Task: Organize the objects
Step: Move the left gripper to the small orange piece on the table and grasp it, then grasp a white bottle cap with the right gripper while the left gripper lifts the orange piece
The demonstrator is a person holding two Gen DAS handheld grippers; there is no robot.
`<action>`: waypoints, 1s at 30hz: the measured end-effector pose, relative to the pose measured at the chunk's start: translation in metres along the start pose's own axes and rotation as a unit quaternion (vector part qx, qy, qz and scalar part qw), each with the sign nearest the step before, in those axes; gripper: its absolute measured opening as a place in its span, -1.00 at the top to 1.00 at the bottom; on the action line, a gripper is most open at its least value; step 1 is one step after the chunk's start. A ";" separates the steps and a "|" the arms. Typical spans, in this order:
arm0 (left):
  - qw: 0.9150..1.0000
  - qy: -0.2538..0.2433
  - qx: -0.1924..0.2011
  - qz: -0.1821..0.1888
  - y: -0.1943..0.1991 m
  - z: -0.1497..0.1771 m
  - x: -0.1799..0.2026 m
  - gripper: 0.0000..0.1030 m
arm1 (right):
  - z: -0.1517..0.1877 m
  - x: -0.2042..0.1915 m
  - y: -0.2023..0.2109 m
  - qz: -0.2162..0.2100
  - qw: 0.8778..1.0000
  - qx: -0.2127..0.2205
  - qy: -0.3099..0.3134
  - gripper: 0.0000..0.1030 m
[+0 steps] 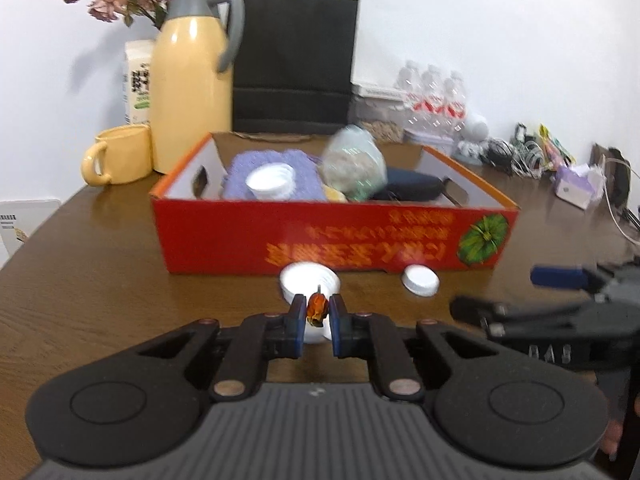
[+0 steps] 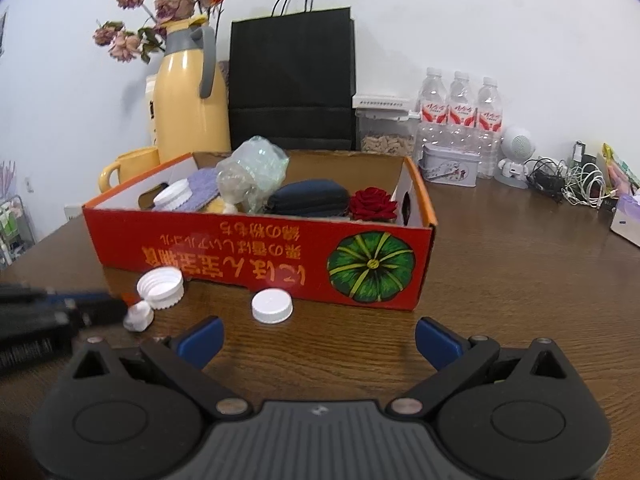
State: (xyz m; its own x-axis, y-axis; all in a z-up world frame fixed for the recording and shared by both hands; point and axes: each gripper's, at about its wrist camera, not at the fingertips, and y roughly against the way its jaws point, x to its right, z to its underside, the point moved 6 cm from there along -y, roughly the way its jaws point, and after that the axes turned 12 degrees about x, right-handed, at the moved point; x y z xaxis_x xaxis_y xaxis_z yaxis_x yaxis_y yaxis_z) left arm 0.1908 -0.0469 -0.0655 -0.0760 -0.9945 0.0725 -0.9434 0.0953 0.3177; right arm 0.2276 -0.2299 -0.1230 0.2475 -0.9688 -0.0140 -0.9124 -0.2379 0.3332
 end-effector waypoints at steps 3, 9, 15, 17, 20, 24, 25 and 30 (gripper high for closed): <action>1.000 -0.002 0.017 -0.013 -0.001 -0.012 -0.013 0.75 | 0.003 -0.005 -0.004 -0.003 1.000 -0.010 0.012 -0.94; 0.999 0.001 0.034 -0.030 -0.009 -0.026 -0.031 0.75 | 0.005 -0.008 -0.010 -0.012 1.000 -0.026 0.007 -0.77; 0.999 0.001 0.035 -0.032 -0.014 -0.019 -0.034 0.75 | 0.005 -0.015 -0.029 -0.016 0.999 -0.049 0.002 -0.53; 0.999 -0.001 0.040 -0.030 -0.013 -0.018 -0.033 0.75 | 0.005 -0.018 -0.036 -0.017 0.998 -0.055 0.000 -0.45; 0.999 0.001 0.043 -0.030 -0.012 -0.018 -0.034 0.75 | 0.001 -0.021 -0.045 -0.014 0.999 -0.052 0.001 -0.25; 0.999 0.002 0.041 -0.030 -0.013 -0.017 -0.035 0.75 | -0.001 -0.025 -0.048 -0.015 0.999 -0.049 -0.001 0.02; 0.999 0.002 0.041 -0.030 -0.012 -0.017 -0.034 0.75 | -0.001 -0.027 -0.048 -0.016 0.999 -0.047 0.000 0.12; 0.999 -0.003 0.044 -0.030 -0.011 -0.016 -0.033 0.75 | -0.003 -0.034 -0.050 -0.032 0.999 -0.044 -0.002 0.49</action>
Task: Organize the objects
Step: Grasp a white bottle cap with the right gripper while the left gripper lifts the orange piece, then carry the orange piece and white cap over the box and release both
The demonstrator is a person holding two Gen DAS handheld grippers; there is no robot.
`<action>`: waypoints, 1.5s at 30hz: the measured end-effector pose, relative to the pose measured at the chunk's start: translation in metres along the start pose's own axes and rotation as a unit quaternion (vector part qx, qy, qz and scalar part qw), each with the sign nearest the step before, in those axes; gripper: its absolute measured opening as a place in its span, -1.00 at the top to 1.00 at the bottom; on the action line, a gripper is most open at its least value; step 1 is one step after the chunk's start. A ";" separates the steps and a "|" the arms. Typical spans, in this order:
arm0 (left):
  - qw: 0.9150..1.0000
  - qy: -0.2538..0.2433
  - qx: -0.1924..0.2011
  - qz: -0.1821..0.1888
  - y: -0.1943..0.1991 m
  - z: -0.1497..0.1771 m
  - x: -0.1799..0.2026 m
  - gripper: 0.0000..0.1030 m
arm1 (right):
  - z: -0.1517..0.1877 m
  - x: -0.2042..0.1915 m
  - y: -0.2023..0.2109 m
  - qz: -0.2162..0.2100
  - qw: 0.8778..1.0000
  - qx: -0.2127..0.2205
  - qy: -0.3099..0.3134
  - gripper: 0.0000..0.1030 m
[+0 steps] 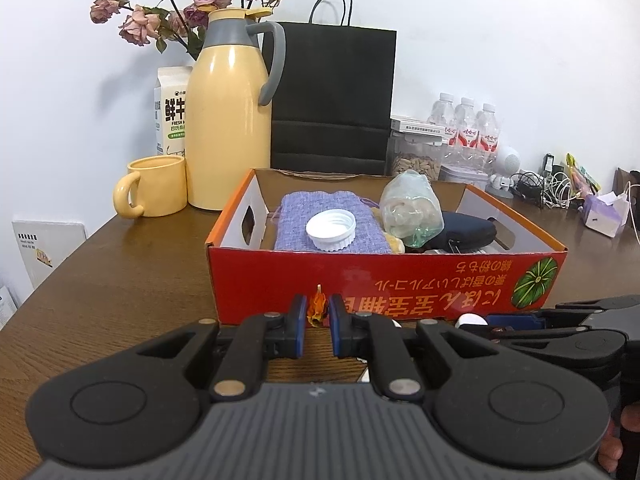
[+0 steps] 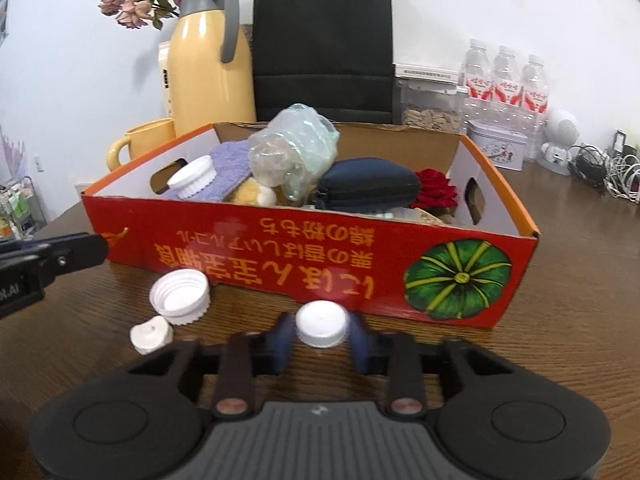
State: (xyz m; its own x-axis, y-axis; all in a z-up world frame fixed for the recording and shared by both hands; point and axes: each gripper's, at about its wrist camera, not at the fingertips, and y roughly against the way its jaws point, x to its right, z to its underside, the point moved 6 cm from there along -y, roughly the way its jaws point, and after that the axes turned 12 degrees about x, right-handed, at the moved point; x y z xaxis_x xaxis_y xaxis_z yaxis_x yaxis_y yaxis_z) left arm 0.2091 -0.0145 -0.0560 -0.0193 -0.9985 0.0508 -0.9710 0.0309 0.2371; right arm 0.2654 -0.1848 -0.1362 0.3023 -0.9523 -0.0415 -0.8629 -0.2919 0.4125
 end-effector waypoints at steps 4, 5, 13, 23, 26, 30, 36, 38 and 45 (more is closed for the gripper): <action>1.000 0.000 0.003 0.001 0.001 0.000 0.000 0.75 | 0.000 -0.003 0.004 -0.011 1.000 0.007 0.000 0.50; 1.000 0.000 0.004 0.002 0.002 0.000 0.000 0.75 | -0.001 -0.003 0.006 -0.012 1.000 0.014 -0.001 0.50; 1.000 0.007 0.010 0.007 0.005 -0.004 0.001 0.75 | -0.013 -0.008 0.030 -0.020 0.997 0.073 0.004 0.50; 0.999 0.002 0.044 0.026 0.006 -0.047 0.010 0.75 | -0.046 0.006 0.046 -0.018 0.993 0.114 -0.005 0.50; 0.998 -0.006 0.065 0.027 0.002 -0.063 0.016 0.75 | -0.061 0.011 0.047 -0.010 0.992 0.128 0.001 0.50; 0.997 -0.006 0.077 0.030 -0.009 -0.077 0.024 0.75 | -0.080 0.020 0.042 0.002 0.990 0.144 0.002 0.50; 0.997 -0.001 0.076 0.029 -0.039 -0.086 0.032 0.75 | -0.099 0.032 0.022 0.019 0.988 0.153 -0.008 0.50; 0.997 0.000 0.077 0.023 -0.051 -0.087 0.033 0.75 | -0.102 0.036 0.013 0.025 0.988 0.152 -0.012 0.50; 0.999 0.019 0.050 0.008 -0.096 -0.078 0.024 0.75 | -0.097 0.053 -0.023 0.038 0.990 0.137 -0.023 0.50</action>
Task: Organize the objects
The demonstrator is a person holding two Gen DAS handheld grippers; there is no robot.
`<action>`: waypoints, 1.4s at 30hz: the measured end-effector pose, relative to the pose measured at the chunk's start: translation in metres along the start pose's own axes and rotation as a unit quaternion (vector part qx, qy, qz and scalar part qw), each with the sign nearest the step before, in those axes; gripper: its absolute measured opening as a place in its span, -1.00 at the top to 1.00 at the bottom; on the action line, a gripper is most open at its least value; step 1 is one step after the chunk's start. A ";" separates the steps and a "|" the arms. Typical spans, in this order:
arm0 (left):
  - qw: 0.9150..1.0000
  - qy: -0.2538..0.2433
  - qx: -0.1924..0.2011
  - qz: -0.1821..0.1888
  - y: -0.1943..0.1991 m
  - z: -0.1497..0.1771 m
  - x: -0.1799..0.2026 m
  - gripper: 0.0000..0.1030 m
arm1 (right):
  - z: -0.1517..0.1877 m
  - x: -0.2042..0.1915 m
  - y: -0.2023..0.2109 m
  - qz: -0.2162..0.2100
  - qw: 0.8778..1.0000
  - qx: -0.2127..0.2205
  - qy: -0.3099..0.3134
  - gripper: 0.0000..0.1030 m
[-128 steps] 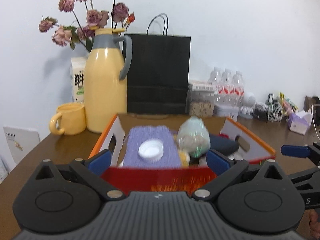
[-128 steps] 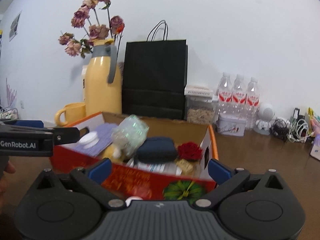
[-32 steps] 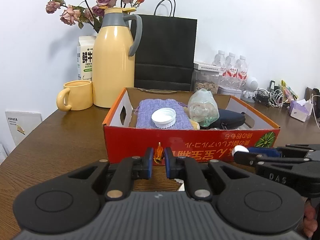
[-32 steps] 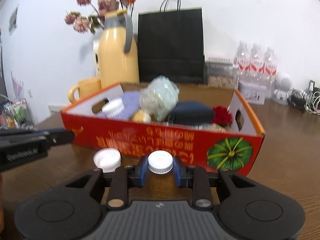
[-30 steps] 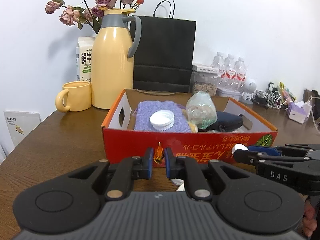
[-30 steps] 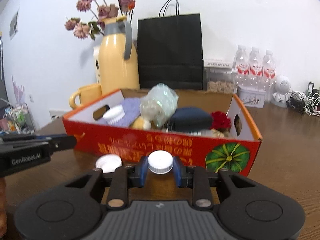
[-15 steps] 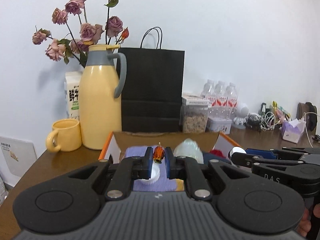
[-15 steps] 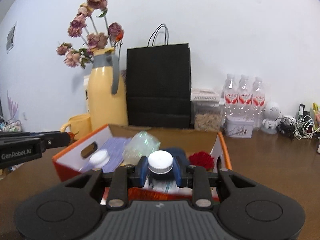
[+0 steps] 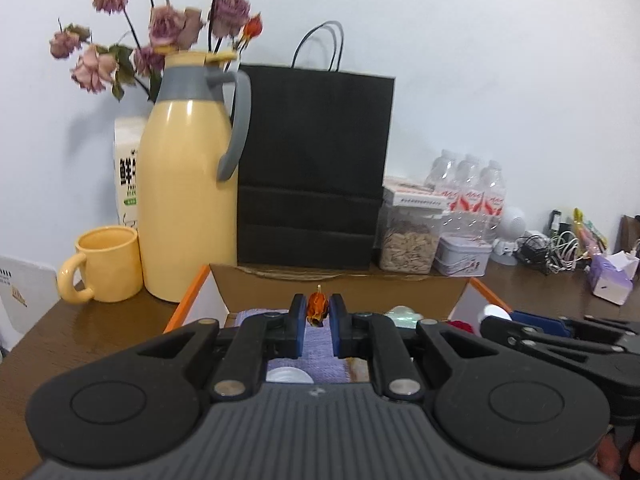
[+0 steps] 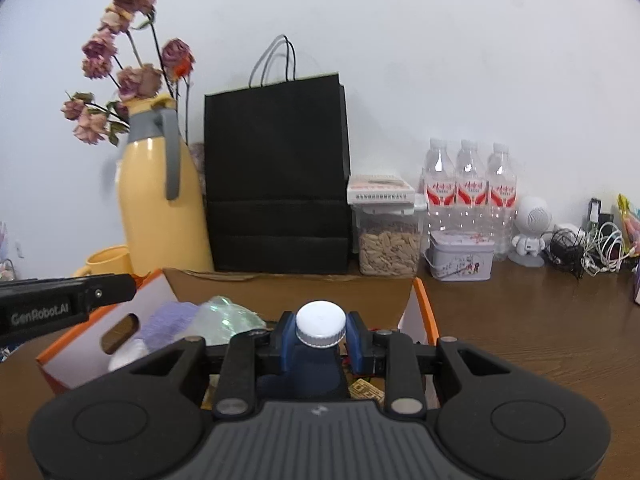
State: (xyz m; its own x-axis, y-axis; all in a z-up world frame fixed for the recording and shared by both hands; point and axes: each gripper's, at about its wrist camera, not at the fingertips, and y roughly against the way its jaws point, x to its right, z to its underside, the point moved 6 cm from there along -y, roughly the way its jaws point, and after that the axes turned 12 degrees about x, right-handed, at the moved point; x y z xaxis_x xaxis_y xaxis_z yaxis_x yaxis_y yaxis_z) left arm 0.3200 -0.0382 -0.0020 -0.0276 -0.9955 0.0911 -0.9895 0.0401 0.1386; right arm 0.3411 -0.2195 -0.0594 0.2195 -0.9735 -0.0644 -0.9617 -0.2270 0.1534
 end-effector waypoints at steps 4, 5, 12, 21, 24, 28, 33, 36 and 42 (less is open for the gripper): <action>1.000 0.005 -0.010 0.001 -0.014 0.006 -0.007 0.66 | 0.009 0.004 -0.010 0.000 1.000 -0.012 0.001 0.49; 1.000 0.006 -0.012 -0.002 -0.015 0.007 -0.009 0.58 | 0.010 0.005 -0.012 0.000 1.000 -0.013 0.000 0.49; 1.000 0.005 0.024 -0.016 -0.007 0.001 -0.018 -1.00 | 0.018 0.011 -0.012 0.003 1.000 -0.021 -0.009 -0.55; 1.000 -0.009 0.015 -0.017 -0.004 0.002 -0.014 -1.00 | 0.014 0.008 -0.001 -0.001 1.000 -0.006 -0.004 -1.00; 1.000 -0.010 0.019 -0.010 0.000 0.002 -0.012 -1.00 | 0.013 0.007 0.001 0.001 1.000 -0.004 -0.002 -1.00; 1.000 -0.016 0.025 -0.005 0.009 0.003 -0.010 -1.00 | 0.012 0.006 0.009 0.002 1.000 -0.002 -0.002 -1.00; 0.998 -0.043 0.039 -0.028 0.032 0.012 -0.015 -1.00 | 0.016 0.003 0.026 -0.002 1.000 0.000 0.005 -1.00; 0.998 -0.048 0.017 -0.020 0.047 0.022 -0.016 -1.00 | 0.021 -0.001 0.039 -0.007 1.000 0.001 0.012 -1.00; 0.998 -0.057 -0.029 0.008 0.077 0.050 -0.013 -1.00 | 0.035 -0.008 0.064 -0.021 0.999 -0.012 0.021 -1.00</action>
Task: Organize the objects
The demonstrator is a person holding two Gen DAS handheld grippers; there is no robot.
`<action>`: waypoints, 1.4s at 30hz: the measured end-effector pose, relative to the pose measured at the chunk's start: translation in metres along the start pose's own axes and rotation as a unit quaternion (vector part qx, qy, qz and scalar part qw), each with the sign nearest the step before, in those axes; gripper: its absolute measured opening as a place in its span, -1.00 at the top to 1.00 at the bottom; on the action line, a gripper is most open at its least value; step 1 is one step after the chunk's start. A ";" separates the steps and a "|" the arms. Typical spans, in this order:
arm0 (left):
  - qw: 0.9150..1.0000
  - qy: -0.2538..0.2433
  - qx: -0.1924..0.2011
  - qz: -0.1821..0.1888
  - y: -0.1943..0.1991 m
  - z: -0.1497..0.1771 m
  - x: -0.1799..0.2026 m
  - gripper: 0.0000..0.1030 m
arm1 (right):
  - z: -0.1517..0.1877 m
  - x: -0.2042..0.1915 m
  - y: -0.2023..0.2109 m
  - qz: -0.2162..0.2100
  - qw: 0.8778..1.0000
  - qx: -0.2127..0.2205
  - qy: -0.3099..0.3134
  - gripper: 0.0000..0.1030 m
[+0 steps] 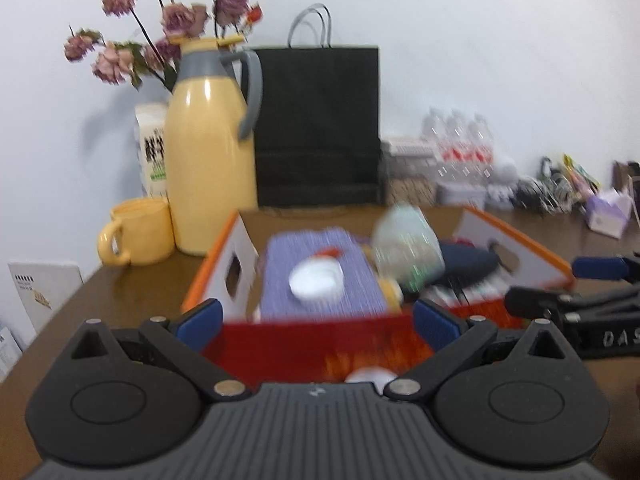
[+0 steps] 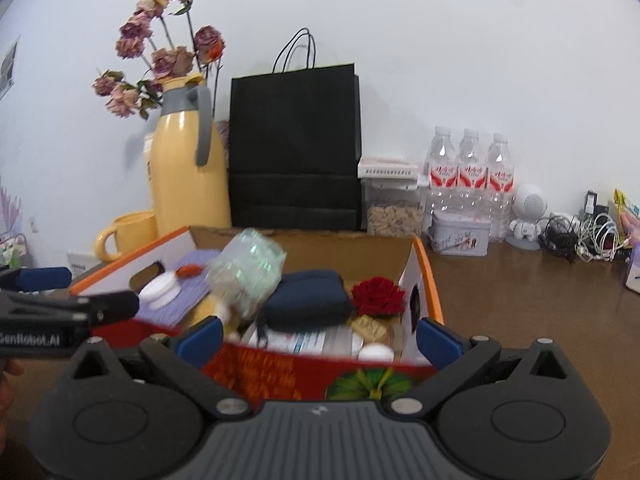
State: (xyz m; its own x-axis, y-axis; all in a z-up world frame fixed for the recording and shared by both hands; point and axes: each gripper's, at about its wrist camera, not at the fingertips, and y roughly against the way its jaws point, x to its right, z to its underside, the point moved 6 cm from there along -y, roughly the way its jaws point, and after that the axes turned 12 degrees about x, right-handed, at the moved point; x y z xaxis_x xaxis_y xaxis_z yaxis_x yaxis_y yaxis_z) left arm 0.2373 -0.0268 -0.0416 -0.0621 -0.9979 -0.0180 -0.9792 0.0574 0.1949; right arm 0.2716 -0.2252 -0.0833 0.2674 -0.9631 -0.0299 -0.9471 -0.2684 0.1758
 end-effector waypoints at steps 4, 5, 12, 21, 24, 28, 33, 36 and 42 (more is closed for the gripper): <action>0.999 -0.004 -0.036 0.012 0.010 0.019 0.004 -1.00 | 0.012 -0.003 0.015 -0.004 1.000 -0.015 0.002 -1.00; 0.999 -0.005 -0.046 0.015 0.012 0.024 0.006 -1.00 | 0.015 -0.004 0.018 -0.005 1.000 -0.018 0.003 -1.00; 0.995 -0.014 -0.097 0.026 0.011 0.045 0.013 -1.00 | 0.030 -0.003 0.030 0.005 0.999 -0.038 0.001 -1.00; 0.993 -0.010 -0.116 0.032 0.006 0.051 0.018 -0.56 | 0.035 -0.002 0.026 0.010 0.999 -0.052 0.001 -1.00; 0.991 -0.015 -0.125 0.041 0.005 0.054 0.023 -0.21 | 0.035 -0.002 0.026 0.008 0.999 -0.051 0.000 -1.00; 0.992 -0.018 -0.119 0.047 0.007 0.054 0.027 0.29 | 0.035 -0.002 0.026 0.006 0.999 -0.051 -0.002 -1.00; 0.992 -0.020 -0.116 0.053 0.009 0.053 0.028 0.45 | 0.035 -0.002 0.026 0.003 0.999 -0.052 -0.003 -1.00; 0.992 -0.016 -0.115 0.050 0.009 0.053 0.027 0.45 | 0.036 -0.002 0.026 0.003 0.999 -0.053 -0.003 -1.00; 0.994 -0.005 -0.100 0.042 0.013 0.047 0.019 0.45 | 0.039 -0.002 0.023 0.007 0.998 -0.061 0.001 -1.00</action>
State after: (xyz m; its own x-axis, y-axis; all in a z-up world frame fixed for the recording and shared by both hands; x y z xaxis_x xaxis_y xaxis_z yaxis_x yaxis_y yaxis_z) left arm 0.2146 -0.0440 -0.0858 -0.1456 -0.9893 -0.0038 -0.9125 0.1328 0.3868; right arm 0.2421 -0.2303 -0.1175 0.2543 -0.9668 -0.0248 -0.9220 -0.2501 0.2955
